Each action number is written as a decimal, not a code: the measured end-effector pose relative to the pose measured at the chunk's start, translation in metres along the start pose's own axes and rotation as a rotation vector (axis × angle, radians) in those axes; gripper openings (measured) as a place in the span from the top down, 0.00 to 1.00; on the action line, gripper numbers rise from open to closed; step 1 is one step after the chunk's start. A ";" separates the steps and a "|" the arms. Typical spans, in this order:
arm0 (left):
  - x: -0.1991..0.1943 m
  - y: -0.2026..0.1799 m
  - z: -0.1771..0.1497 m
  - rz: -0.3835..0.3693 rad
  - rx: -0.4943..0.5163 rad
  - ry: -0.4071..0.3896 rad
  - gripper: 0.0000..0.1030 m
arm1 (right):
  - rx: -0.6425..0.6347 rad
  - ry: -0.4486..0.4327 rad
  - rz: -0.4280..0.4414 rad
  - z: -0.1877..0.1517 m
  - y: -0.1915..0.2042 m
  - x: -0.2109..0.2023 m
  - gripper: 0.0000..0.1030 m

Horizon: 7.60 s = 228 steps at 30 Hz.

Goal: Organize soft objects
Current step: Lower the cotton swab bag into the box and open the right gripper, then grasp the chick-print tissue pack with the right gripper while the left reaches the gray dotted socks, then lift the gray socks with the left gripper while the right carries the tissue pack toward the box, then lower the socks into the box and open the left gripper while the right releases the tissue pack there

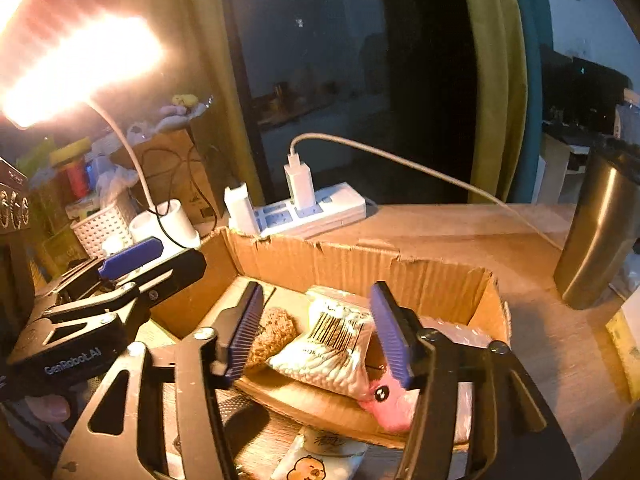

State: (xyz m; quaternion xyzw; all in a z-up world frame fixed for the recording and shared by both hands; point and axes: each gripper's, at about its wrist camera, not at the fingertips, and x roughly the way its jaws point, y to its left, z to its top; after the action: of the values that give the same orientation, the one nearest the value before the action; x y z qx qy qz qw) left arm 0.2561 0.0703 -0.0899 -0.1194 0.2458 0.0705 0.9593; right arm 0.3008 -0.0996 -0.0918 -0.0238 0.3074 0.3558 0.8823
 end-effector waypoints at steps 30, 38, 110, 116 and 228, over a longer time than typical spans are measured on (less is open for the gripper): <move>-0.093 -0.007 -0.007 -0.013 0.031 -0.113 0.27 | -0.060 -0.140 -0.048 -0.008 0.036 -0.100 0.40; -0.102 -0.007 -0.019 -0.018 0.028 -0.103 0.27 | -0.060 -0.138 -0.055 -0.020 0.042 -0.108 0.40; -0.014 -0.067 -0.102 -0.059 0.155 0.376 0.69 | 0.177 0.049 -0.037 -0.095 -0.047 -0.083 0.50; -0.022 -0.069 -0.097 -0.094 0.150 0.358 0.76 | 0.172 0.025 -0.046 -0.093 -0.047 -0.093 0.50; 0.046 0.013 -0.005 0.024 0.243 0.152 0.36 | 0.046 -0.027 -0.026 0.010 0.011 0.003 0.49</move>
State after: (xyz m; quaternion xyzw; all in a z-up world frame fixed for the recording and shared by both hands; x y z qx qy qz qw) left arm 0.2910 0.0849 -0.1191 -0.0046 0.3262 0.0426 0.9443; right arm 0.3012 -0.0870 -0.0831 -0.0027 0.3030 0.3376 0.8912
